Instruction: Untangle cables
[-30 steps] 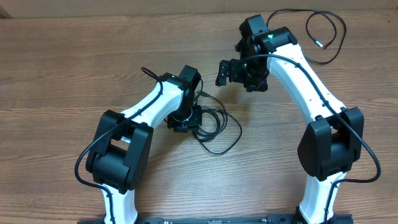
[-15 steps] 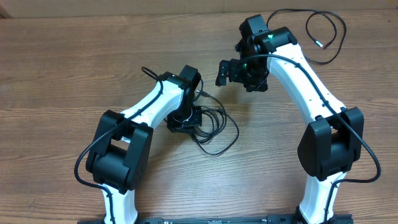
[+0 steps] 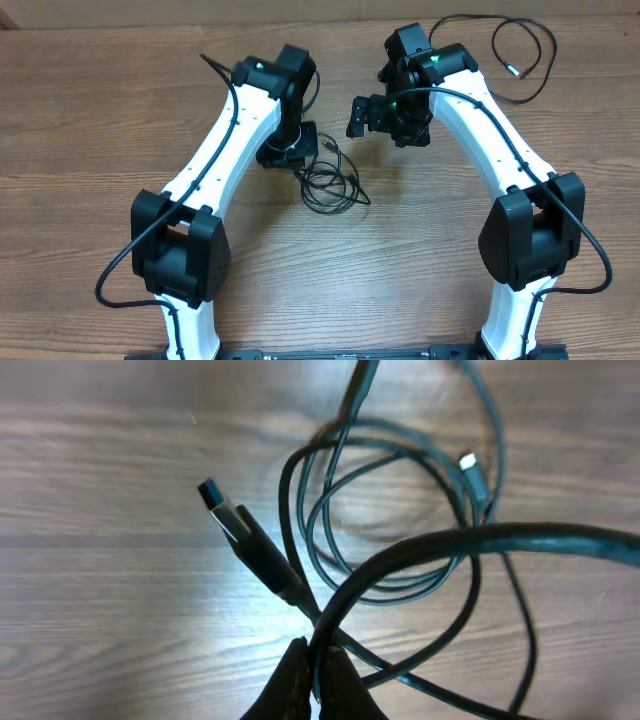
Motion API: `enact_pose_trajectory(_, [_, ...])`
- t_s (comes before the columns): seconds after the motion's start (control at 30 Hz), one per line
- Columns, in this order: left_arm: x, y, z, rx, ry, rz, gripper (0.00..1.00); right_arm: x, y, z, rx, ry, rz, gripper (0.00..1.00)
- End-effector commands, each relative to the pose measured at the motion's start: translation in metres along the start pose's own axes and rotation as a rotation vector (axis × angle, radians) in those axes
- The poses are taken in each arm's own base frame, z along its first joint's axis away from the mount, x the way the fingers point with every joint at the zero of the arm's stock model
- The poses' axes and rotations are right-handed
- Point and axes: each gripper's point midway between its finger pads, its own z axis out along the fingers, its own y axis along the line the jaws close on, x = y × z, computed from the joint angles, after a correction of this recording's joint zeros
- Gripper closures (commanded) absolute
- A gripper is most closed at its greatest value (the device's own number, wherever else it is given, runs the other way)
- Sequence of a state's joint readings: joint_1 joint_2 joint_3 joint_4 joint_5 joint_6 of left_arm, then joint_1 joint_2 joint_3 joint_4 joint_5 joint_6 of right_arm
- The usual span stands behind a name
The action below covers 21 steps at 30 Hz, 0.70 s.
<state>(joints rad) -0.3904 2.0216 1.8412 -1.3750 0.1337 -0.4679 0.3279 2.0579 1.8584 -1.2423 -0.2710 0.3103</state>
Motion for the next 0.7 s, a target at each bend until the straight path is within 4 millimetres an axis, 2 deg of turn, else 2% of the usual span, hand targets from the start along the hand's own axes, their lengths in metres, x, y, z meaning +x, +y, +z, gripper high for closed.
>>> enact_pose_trajectory(0.0, [-0.017,0.004,-0.052,-0.006,-0.168,0.003,0.96,0.000,0.003,-0.008,-0.002,-0.024,-0.007,0.00])
enact_pose_trajectory(0.27, [-0.021,0.010,-0.114,0.066,-0.329,-0.022,0.96,0.001,-0.005,0.014,0.018,0.025,0.009,0.00])
enact_pose_trajectory(0.43, [-0.021,0.018,-0.163,0.133,-0.465,-0.092,0.96,0.005,-0.006,0.029,0.010,0.071,0.018,0.00])
enact_pose_trajectory(0.53, [-0.017,0.019,-0.182,0.178,-0.515,-0.141,0.96,0.008,0.000,0.034,-0.024,0.094,0.021,0.00])
enact_pose_trajectory(0.67, [-0.015,0.015,-0.193,0.206,-0.548,-0.114,0.96,0.008,0.012,0.037,-0.087,0.105,0.011,0.00])
